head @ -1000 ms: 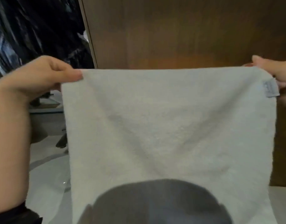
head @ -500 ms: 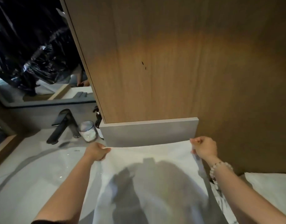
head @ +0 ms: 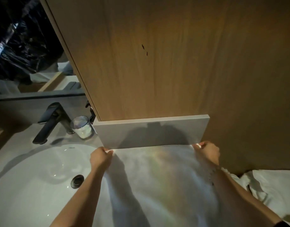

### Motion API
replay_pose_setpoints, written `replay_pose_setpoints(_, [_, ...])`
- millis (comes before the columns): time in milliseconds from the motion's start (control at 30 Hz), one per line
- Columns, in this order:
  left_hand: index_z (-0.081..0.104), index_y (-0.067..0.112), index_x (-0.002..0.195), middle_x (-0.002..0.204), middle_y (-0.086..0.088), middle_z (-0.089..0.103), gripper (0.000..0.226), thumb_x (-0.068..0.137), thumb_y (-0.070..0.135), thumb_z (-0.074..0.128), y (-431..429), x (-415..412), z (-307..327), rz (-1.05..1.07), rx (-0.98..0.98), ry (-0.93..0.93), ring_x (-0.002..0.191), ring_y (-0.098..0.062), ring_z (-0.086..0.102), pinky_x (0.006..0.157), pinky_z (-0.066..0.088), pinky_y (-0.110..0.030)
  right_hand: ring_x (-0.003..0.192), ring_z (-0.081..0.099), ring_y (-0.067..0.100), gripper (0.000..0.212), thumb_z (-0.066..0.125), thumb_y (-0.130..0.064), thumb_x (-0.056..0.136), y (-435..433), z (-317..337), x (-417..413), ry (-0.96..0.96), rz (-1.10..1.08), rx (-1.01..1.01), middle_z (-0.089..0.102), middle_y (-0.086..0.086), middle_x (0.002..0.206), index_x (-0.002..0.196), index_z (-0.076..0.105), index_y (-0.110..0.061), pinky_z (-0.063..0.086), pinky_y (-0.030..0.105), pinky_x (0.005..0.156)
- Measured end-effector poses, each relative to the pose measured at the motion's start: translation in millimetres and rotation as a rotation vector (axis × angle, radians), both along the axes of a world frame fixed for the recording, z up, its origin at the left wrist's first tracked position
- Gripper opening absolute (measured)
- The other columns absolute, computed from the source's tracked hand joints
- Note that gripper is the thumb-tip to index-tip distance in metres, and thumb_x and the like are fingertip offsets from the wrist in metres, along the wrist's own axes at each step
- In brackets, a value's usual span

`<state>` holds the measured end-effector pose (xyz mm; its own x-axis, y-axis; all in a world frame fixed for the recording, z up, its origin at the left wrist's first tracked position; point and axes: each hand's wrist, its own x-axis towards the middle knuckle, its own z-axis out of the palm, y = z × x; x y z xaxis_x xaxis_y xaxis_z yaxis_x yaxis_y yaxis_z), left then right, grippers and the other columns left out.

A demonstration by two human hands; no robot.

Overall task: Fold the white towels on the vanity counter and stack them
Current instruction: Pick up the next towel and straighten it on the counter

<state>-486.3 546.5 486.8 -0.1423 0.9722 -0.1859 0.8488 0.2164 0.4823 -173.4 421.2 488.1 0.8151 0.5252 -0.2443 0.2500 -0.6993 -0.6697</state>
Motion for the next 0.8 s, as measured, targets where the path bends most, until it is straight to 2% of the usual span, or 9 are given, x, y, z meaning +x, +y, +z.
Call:
replay_pose_setpoints(167, [0.054,0.0,0.111,0.121,-0.02,0.044,0.032,0.083,0.014,0.062,-9.6,8.1,-1.9,0.12,0.079,-0.139,0.106,-0.04,0.051,0.094,0.038,-0.038,0.108,0.054,0.037,0.032,0.069,-0.021,0.08,0.1,-3.4,-0.9,0.01,-0.099,0.055,0.059,0.02,0.113,0.106,0.058,-0.006,0.044,0.037,0.087])
replay_pose_setpoints(267, [0.045,0.0,0.111,0.121,-0.02,0.041,0.033,0.083,0.01,0.061,-16.1,4.2,1.8,0.087,0.22,-0.147,0.1,-0.042,0.052,0.087,0.038,-0.04,0.107,0.052,0.036,0.042,0.069,-0.018,0.079,-2.9,1.5,-9.4,0.005,-0.212,0.215,0.051,0.018,0.121,0.115,0.05,-0.005,0.041,0.038,0.091])
replay_pose_setpoints(400, [0.054,0.002,0.103,0.105,-0.016,0.054,0.019,0.087,0.013,0.051,-41.3,3.0,-2.7,-0.111,0.517,-0.119,0.095,-0.035,0.054,0.083,0.041,-0.036,0.091,0.053,0.036,0.033,0.046,-0.022,0.077,-17.1,-9.9,-66.6,-0.493,0.062,0.551,0.059,0.022,0.1,0.101,0.055,-0.001,0.042,0.039,0.08])
replay_pose_setpoints(500, [0.056,0.006,0.11,0.106,-0.016,0.065,0.046,0.095,0.04,0.029,-69.6,16.9,-23.8,-0.465,0.414,0.027,0.102,-0.033,0.059,0.083,0.049,-0.036,0.106,0.046,0.025,0.042,0.042,-0.034,0.075,-18.4,-33.6,-109.4,-0.646,0.462,0.372,0.065,0.017,0.109,0.109,0.051,-0.012,0.033,0.038,0.086])
replay_pose_setpoints(567, [0.054,0.007,0.125,0.129,-0.015,0.058,0.073,0.094,0.055,0.01,-80.0,22.9,-33.7,-0.605,0.26,0.215,0.118,-0.033,0.056,0.091,0.049,-0.038,0.116,0.046,0.025,0.049,0.039,-0.042,0.074,-18.4,-45.2,-114.3,-0.617,0.644,0.153,0.065,0.011,0.118,0.113,0.058,-0.017,0.027,0.043,0.092])
replay_pose_setpoints(633, [0.028,0.015,0.147,0.155,-0.005,0.02,0.111,0.07,0.073,-0.027,-82.9,24.9,-36.0,-0.64,0.172,0.296,0.143,-0.029,0.022,0.114,0.021,-0.039,0.124,0.05,0.027,0.065,0.031,-0.051,0.076,-22.3,-48.5,-104.8,-0.572,0.73,-0.036,0.058,0.007,0.131,0.12,0.063,-0.015,0.021,0.046,0.099])
replay_pose_setpoints(667, [0.013,0.021,0.15,0.158,0.0,0.001,0.122,0.053,0.074,-0.039,-83.0,24.1,-36.8,-0.628,0.112,0.284,0.146,-0.024,0.003,0.117,0.006,-0.037,0.133,0.041,0.026,0.076,0.022,-0.056,0.076,-24.6,-51.3,-96.2,-0.595,0.77,-0.099,0.043,0.003,0.144,0.132,0.053,-0.015,0.013,0.044,0.106])
replay_pose_setpoints(733, [0.002,0.027,0.15,0.158,0.003,-0.01,0.13,0.039,0.074,-0.046,-82.6,22.7,-36.4,-0.612,0.084,0.3,0.146,-0.02,-0.011,0.116,-0.005,-0.037,0.146,0.007,0.018,0.091,0.003,-0.065,0.071,-21.9,-47.1,-80.9,-0.505,0.855,-0.106,0.007,-0.006,0.157,0.149,0.02,-0.021,-0.003,0.038,0.114])
replay_pose_setpoints(800, [0.002,0.027,0.15,0.158,0.003,-0.01,0.132,0.037,0.074,-0.047,-82.9,24.2,-34.2,-0.608,0.066,0.331,0.145,-0.02,-0.011,0.116,-0.005,-0.037,0.144,0.018,0.021,0.09,0.014,-0.064,0.073,-20.8,-36.4,-71.5,-0.274,0.775,0.01,0.021,0.002,0.155,0.147,0.026,-0.012,0.009,0.037,0.116])
